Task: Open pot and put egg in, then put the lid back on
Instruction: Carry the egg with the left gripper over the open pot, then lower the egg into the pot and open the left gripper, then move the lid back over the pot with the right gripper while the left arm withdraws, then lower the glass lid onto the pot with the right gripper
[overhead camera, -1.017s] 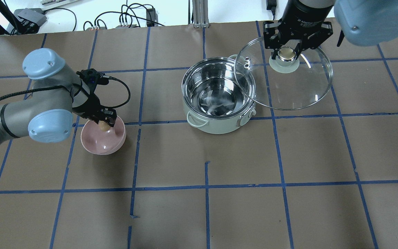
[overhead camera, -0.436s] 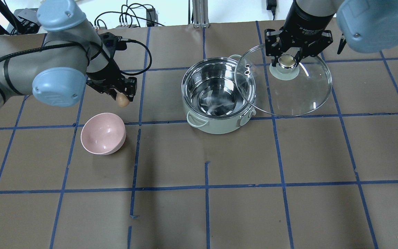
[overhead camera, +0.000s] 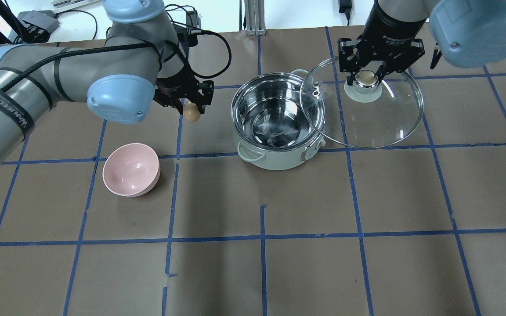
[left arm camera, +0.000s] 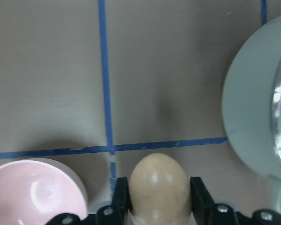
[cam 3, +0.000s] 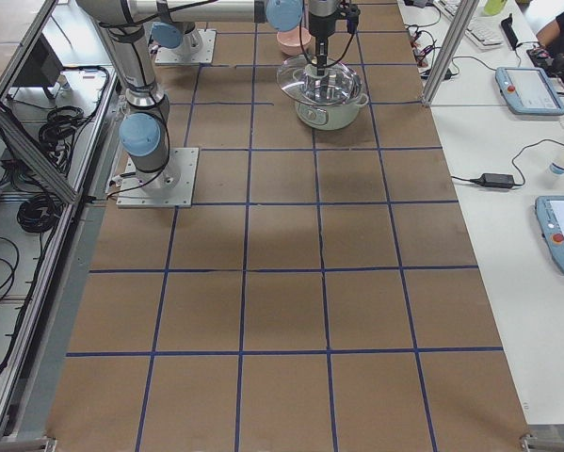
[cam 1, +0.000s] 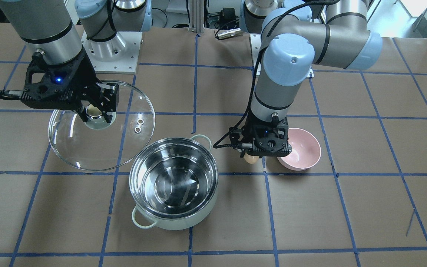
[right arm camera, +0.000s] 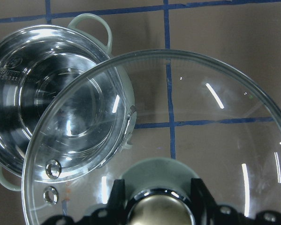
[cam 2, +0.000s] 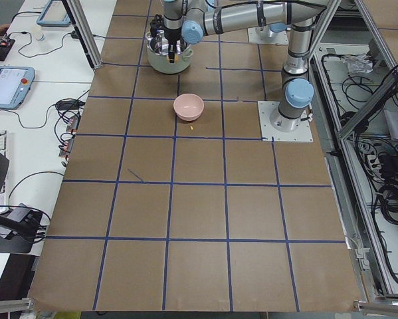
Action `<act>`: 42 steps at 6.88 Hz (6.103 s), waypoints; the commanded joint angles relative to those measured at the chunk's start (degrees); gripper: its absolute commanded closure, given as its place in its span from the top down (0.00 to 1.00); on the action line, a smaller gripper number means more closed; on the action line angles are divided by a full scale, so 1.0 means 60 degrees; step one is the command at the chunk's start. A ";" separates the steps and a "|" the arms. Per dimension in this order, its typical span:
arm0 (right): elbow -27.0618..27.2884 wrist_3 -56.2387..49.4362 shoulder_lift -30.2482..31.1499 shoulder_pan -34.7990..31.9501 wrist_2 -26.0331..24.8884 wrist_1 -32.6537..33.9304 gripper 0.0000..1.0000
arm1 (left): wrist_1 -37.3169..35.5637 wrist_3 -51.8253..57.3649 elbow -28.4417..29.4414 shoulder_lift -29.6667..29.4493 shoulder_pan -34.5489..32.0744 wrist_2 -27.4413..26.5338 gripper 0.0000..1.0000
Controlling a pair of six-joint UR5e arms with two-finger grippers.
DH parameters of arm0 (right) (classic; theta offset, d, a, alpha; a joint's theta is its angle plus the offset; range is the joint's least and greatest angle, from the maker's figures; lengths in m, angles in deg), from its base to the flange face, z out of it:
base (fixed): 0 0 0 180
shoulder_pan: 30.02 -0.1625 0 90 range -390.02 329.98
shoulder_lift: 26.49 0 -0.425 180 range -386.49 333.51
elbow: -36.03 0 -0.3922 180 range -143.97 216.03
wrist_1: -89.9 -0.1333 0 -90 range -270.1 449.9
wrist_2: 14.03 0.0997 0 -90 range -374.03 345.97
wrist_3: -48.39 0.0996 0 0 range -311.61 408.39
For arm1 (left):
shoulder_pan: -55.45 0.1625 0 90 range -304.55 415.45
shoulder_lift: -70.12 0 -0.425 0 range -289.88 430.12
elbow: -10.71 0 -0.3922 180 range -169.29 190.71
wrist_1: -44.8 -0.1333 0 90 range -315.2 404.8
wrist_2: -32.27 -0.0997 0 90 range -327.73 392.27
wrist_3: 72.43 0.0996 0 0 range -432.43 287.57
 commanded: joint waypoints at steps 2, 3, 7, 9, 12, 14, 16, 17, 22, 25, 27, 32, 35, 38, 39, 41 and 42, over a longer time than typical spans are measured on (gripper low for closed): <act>0.0003 -0.0070 -0.0006 0.0025 0.0013 -0.0009 0.15 | -0.0743 -0.0525 0.0975 -0.1169 -0.1203 -0.0878 0.23; 0.0003 -0.0070 -0.0006 0.0055 -0.0001 -0.0009 0.14 | -0.1153 -0.0481 0.0976 -0.1317 -0.1364 -0.0879 0.23; 0.0003 -0.0084 0.0023 0.0069 0.0013 -0.0024 0.14 | -0.1654 -0.1588 0.0976 -0.1610 -0.1790 -0.0864 0.23; -0.0027 -0.0069 0.0023 -0.0019 0.0231 -0.0009 0.15 | -0.2180 -0.1710 0.0888 -0.2020 -0.1834 -0.0864 0.23; -0.0026 -0.0070 0.0023 -0.0018 0.0247 -0.0024 0.16 | -0.2475 -0.1725 0.0757 -0.2139 -0.1937 -0.0864 0.39; -0.0011 -0.0171 0.0023 -0.0048 0.0247 -0.0009 0.17 | -0.2739 -0.1609 0.0435 -0.2008 -0.1937 -0.0864 0.73; -0.0011 -0.0172 0.0023 -0.0019 0.0247 -0.0009 0.17 | -0.2638 -0.1259 0.0667 -0.1672 -0.1836 -0.0878 0.87; -0.0011 -0.0172 0.0023 -0.0018 0.0247 -0.0009 0.17 | -0.2507 -0.1083 0.0596 -0.1279 -0.1443 -0.0835 0.90; -0.0390 0.0076 -0.1611 -0.1522 0.0307 0.1979 0.14 | 0.2992 0.0322 0.0668 0.1722 0.1076 0.0044 0.95; -0.0832 0.0645 -0.2831 -0.2270 0.0278 0.2728 0.15 | 0.4874 0.1844 0.0842 0.2885 0.2204 -0.0043 1.00; -0.0817 0.0751 -0.2994 -0.2479 0.0116 0.2934 0.15 | 0.4893 0.2024 0.0683 0.2768 0.2166 0.0000 1.00; -0.0671 0.0546 -0.3053 -0.2450 0.0101 0.3081 0.17 | 0.4848 0.1849 0.0566 0.2973 0.2076 0.0132 1.00; -0.0656 0.0385 -0.3053 -0.2348 -0.0177 0.3081 0.18 | 0.4848 0.1849 0.0566 0.2973 0.2135 0.0176 1.00; -0.0656 0.0208 -0.3053 -0.2318 -0.0134 0.3081 0.23 | 0.4848 0.1849 0.0580 0.2973 0.2164 0.0176 1.00; -0.0670 0.0223 -0.3039 -0.2318 -0.0061 0.3096 0.26 | 0.4834 0.1849 0.0580 0.2973 0.2164 0.0176 1.00; -0.0656 0.0238 -0.3053 -0.2318 -0.0133 0.3359 0.52 | 0.4834 0.1849 0.0580 0.2973 0.2164 0.0176 1.00; -0.0656 0.0224 -0.3053 -0.2318 -0.0162 0.3374 0.63 | 0.4834 0.1849 0.0580 0.2973 0.2164 0.0176 1.00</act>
